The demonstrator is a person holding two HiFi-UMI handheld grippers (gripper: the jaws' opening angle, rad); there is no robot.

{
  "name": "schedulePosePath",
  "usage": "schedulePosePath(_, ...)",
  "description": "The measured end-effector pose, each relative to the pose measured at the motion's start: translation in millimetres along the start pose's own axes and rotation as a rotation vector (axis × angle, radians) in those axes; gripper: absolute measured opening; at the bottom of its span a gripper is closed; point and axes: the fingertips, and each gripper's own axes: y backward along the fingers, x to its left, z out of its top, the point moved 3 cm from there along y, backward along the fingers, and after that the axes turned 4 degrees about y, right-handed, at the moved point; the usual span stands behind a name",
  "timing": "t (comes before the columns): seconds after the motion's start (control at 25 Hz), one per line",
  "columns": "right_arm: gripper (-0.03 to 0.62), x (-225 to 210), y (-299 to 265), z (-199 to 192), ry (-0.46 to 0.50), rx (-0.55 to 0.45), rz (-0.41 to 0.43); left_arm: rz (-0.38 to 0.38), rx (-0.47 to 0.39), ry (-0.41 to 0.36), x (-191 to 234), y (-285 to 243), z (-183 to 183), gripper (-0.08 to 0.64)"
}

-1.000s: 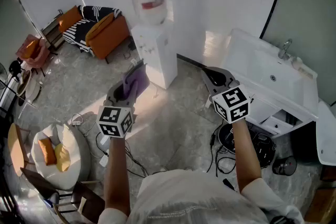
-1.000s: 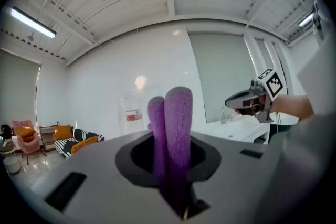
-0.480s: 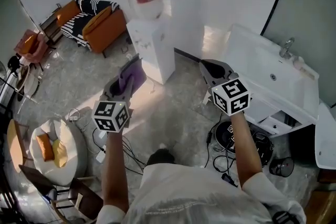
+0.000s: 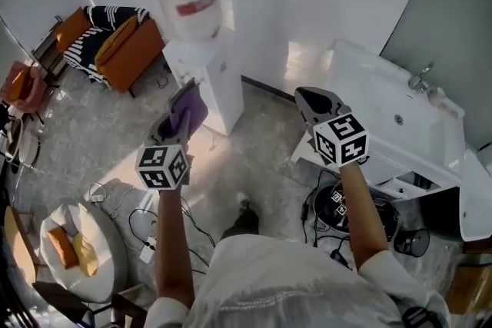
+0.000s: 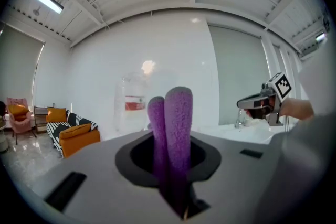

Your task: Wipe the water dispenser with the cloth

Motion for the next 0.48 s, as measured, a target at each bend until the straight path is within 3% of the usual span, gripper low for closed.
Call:
schedulePosePath(0.24, 0.015, -48, -82, 18, -0.018, 0.011, -0.05, -0.051, 0.008, -0.023, 43, -93, 26, 0.066)
schedulePosePath(0.48, 0.015, -67, -147, 13, -0.025, 0.04, -0.052, -0.048, 0.024, 0.013, 85, -155, 25, 0.066)
